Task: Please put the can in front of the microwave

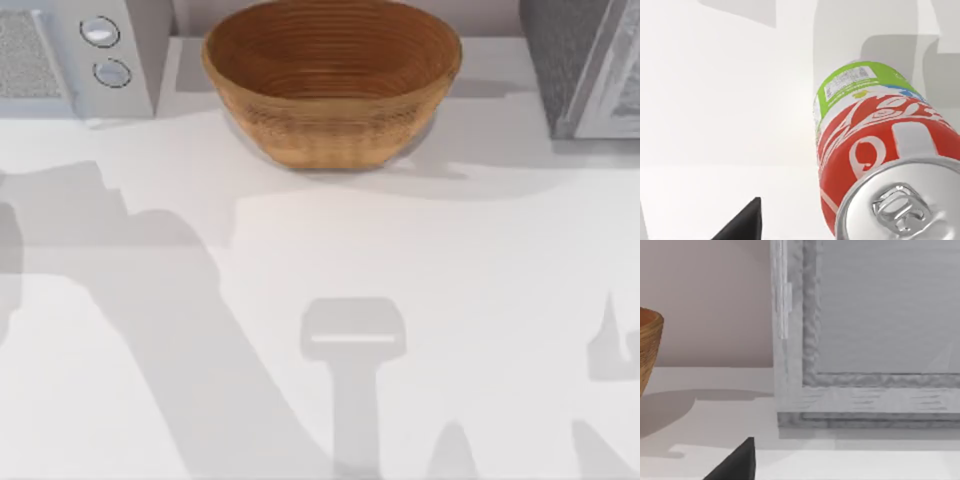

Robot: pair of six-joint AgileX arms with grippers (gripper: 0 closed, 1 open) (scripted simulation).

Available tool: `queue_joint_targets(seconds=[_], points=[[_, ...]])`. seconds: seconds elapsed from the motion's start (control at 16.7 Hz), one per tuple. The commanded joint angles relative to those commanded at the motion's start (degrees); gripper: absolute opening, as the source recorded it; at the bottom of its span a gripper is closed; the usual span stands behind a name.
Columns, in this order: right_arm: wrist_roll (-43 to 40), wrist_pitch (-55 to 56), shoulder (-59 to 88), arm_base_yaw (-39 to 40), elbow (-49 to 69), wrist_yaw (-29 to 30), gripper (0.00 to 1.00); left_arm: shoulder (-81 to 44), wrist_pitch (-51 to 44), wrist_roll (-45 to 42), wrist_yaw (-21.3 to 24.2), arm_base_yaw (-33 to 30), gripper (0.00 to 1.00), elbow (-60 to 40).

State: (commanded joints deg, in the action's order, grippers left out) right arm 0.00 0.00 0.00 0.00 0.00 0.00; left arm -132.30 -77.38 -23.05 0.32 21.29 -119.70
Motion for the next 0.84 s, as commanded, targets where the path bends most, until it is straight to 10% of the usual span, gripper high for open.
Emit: queue_joint_targets(seconds=[0.84], points=[[0.0,0.0,0.0,0.0,0.0,0.0,1.0,-1.4,-10.2,0.0,0.0,-0.1,1.0,-11.6]])
